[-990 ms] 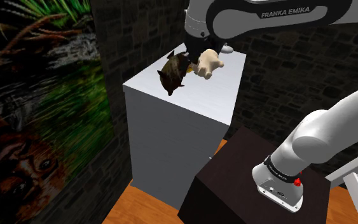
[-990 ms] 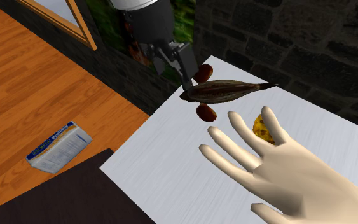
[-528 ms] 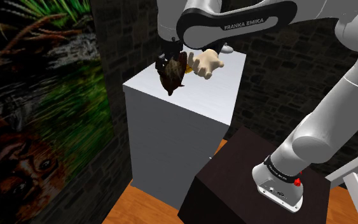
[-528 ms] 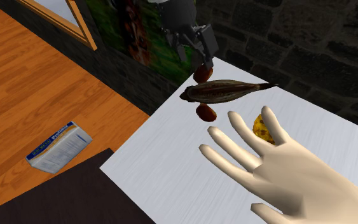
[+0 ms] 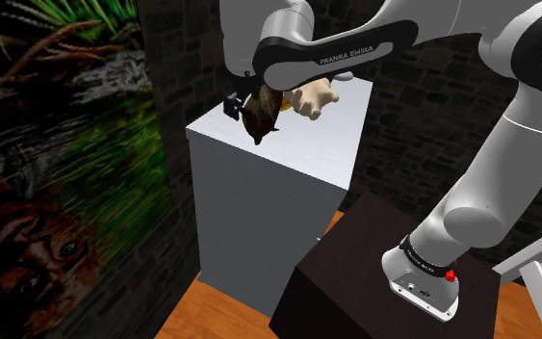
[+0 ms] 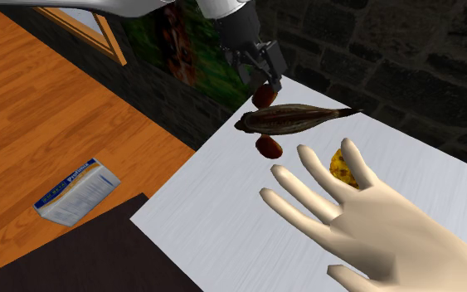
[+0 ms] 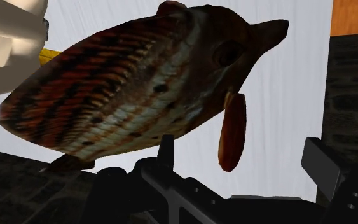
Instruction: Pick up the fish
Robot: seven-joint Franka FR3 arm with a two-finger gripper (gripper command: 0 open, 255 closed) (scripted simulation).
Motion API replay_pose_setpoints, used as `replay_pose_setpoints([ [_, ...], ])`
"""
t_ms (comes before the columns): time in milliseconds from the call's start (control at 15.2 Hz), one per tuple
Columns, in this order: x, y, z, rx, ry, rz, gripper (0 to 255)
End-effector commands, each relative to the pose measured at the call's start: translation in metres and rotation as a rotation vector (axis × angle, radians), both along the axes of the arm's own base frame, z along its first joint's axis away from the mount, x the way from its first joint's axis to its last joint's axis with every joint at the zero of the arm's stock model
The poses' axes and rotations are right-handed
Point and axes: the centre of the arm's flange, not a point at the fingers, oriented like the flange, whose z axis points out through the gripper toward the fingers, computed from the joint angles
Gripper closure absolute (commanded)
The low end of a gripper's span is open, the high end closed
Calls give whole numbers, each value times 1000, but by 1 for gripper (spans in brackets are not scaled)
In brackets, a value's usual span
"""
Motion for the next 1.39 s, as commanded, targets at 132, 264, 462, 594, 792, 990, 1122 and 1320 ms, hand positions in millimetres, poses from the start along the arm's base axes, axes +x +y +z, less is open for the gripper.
replay_pose_setpoints([
  [132, 0, -1, -14, 0, -1, 0, 0],
  [264, 1, -1, -14, 0, -1, 0, 255],
  [462, 1, -1, -13, 0, -1, 0, 255],
  [594, 1, -1, -14, 0, -1, 0, 255],
  [792, 0, -1, -14, 0, -1, 0, 255],
  [990, 0, -1, 2, 0, -1, 0, 255],
  [1122, 0, -1, 12, 0, -1, 0, 255],
  [1320, 0, -1, 28, 0, -1, 0, 255],
])
